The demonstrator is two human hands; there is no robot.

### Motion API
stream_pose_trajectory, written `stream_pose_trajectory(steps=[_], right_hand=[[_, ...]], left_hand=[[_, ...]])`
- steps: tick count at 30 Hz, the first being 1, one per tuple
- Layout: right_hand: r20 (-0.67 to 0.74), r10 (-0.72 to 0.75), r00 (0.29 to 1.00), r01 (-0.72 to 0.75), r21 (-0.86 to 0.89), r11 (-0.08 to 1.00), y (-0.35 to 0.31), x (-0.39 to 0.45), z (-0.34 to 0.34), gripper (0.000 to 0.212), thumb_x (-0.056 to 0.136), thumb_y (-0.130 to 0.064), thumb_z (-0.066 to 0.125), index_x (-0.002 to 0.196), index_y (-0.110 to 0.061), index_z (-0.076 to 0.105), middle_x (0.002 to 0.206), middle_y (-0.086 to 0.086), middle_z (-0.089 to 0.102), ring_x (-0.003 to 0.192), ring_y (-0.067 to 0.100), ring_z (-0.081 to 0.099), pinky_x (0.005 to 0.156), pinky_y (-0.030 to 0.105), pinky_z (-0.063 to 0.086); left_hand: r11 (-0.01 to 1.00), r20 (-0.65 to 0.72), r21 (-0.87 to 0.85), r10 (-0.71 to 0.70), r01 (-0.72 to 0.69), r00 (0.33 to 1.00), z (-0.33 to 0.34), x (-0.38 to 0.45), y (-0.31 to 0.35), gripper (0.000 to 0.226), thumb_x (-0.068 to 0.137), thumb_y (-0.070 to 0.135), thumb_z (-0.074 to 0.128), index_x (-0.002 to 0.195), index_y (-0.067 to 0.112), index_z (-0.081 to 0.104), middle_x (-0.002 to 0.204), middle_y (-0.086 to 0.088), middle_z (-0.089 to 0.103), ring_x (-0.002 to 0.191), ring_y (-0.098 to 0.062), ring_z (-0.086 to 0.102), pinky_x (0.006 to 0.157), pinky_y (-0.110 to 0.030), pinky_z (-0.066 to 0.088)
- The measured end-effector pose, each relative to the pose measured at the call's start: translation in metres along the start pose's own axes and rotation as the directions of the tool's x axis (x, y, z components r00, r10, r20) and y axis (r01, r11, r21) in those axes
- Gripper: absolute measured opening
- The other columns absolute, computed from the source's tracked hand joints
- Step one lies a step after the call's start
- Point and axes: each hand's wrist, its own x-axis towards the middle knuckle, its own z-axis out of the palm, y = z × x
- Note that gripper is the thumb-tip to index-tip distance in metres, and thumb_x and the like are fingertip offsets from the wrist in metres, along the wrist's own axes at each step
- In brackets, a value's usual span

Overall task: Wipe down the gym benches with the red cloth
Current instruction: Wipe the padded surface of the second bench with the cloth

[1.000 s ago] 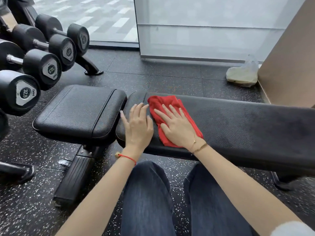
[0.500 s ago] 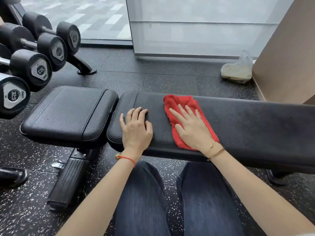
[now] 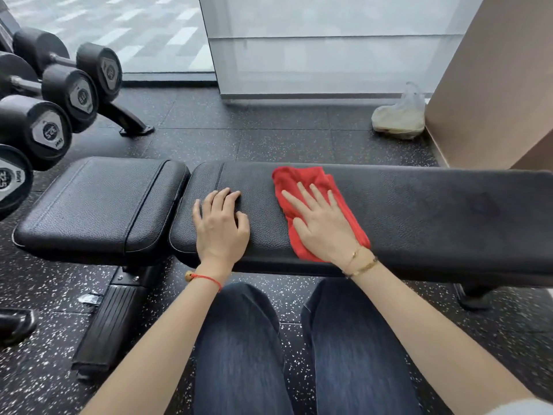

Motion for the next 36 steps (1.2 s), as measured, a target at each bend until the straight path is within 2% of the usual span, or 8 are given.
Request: stream_pose_trajectory(steps=[3, 10, 16, 18, 26, 28, 32, 36], right_hand=[[-0.012, -0.005, 1.000, 0.005, 0.007, 1.000, 0.022, -0.032, -0.004, 0.059, 0.095, -0.031, 0.039, 0.152, -0.036, 0.024, 0.162, -0.002, 0.019, 0.150, 0.023, 0.015, 0.122, 0.044, 0.005], [-0.024, 0.359, 0.933, -0.360, -0.018, 0.933, 0.080, 0.005, -0.022, 0.056, 0.099, -0.032, 0.035, 0.154, -0.031, 0.021, 0.164, 0.004, 0.013, 0.150, 0.026, 0.012, 0.122, 0.048, 0.005], [-0.014, 0.146, 0.989, -0.146, -0.001, 0.989, 0.066, -0.037, -0.015, 0.059, 0.097, -0.032, 0.038, 0.153, -0.036, 0.020, 0.163, -0.001, 0.014, 0.151, 0.022, 0.011, 0.122, 0.045, 0.002], [-0.031, 0.157, 0.987, -0.157, 0.016, 0.988, 0.083, -0.055, -0.016, 0.059, 0.097, -0.031, 0.040, 0.153, -0.038, 0.022, 0.163, -0.002, 0.017, 0.150, 0.022, 0.012, 0.122, 0.045, 0.003], [-0.065, 0.521, 0.851, -0.522, -0.001, 0.853, 0.159, -0.003, -0.031, 0.056, 0.099, -0.031, 0.033, 0.154, -0.032, 0.021, 0.163, 0.006, 0.017, 0.150, 0.028, 0.014, 0.122, 0.049, 0.006], [-0.048, 0.487, 0.872, -0.488, -0.001, 0.873, 0.144, 0.011, -0.031, 0.057, 0.098, -0.031, 0.034, 0.154, -0.032, 0.021, 0.163, 0.006, 0.016, 0.150, 0.028, 0.014, 0.121, 0.050, 0.005], [-0.018, 0.253, 0.967, -0.253, 0.003, 0.967, 0.096, -0.011, -0.021, 0.058, 0.097, -0.032, 0.037, 0.153, -0.036, 0.022, 0.163, 0.001, 0.014, 0.150, 0.023, 0.011, 0.122, 0.047, 0.002], [-0.008, 0.146, 0.989, -0.146, 0.015, 0.989, 0.094, -0.058, -0.021, 0.059, 0.096, -0.032, 0.039, 0.152, -0.039, 0.021, 0.163, -0.004, 0.015, 0.151, 0.020, 0.011, 0.123, 0.044, 0.003]], left_hand=[[1.000, 0.033, 0.008, 0.000, 0.000, 0.999, 0.000, -0.001, 0.002, 0.049, 0.090, 0.029, 0.041, 0.135, 0.017, 0.057, 0.146, -0.002, 0.052, 0.140, -0.023, 0.039, 0.122, -0.053, 0.012], [0.999, 0.063, -0.044, -0.004, 0.007, 0.998, 0.000, -0.007, 0.024, 0.042, 0.096, 0.022, 0.048, 0.136, 0.014, 0.056, 0.146, -0.004, 0.051, 0.141, -0.023, 0.038, 0.123, -0.055, 0.007], [0.988, 0.139, -0.123, 0.114, -0.097, 0.984, 0.018, -0.008, 0.096, 0.045, 0.097, 0.024, 0.046, 0.141, 0.017, 0.050, 0.150, -0.002, 0.045, 0.144, -0.020, 0.033, 0.124, -0.052, 0.006], [0.986, 0.157, -0.123, 0.132, -0.114, 0.979, 0.025, -0.006, 0.111, 0.046, 0.097, 0.026, 0.046, 0.142, 0.018, 0.049, 0.151, -0.002, 0.044, 0.144, -0.022, 0.032, 0.124, -0.051, 0.007], [0.987, 0.112, -0.094, 0.143, -0.132, 0.983, 0.032, -0.005, 0.116, 0.046, 0.091, 0.028, 0.047, 0.135, 0.017, 0.056, 0.143, -0.002, 0.051, 0.138, -0.025, 0.038, 0.124, -0.047, 0.014], [0.986, 0.103, -0.096, 0.146, -0.136, 0.984, 0.032, -0.006, 0.116, 0.046, 0.091, 0.028, 0.048, 0.135, 0.016, 0.056, 0.142, -0.002, 0.052, 0.137, -0.025, 0.039, 0.124, -0.047, 0.015], [0.986, 0.092, -0.099, 0.143, -0.134, 0.985, 0.032, -0.006, 0.116, 0.045, 0.090, 0.026, 0.050, 0.134, 0.016, 0.058, 0.141, -0.003, 0.053, 0.136, -0.025, 0.040, 0.123, -0.048, 0.016], [0.985, 0.098, -0.110, 0.141, -0.130, 0.985, 0.031, -0.006, 0.116, 0.044, 0.091, 0.025, 0.053, 0.134, 0.016, 0.058, 0.142, -0.003, 0.053, 0.137, -0.026, 0.040, 0.123, -0.048, 0.015]])
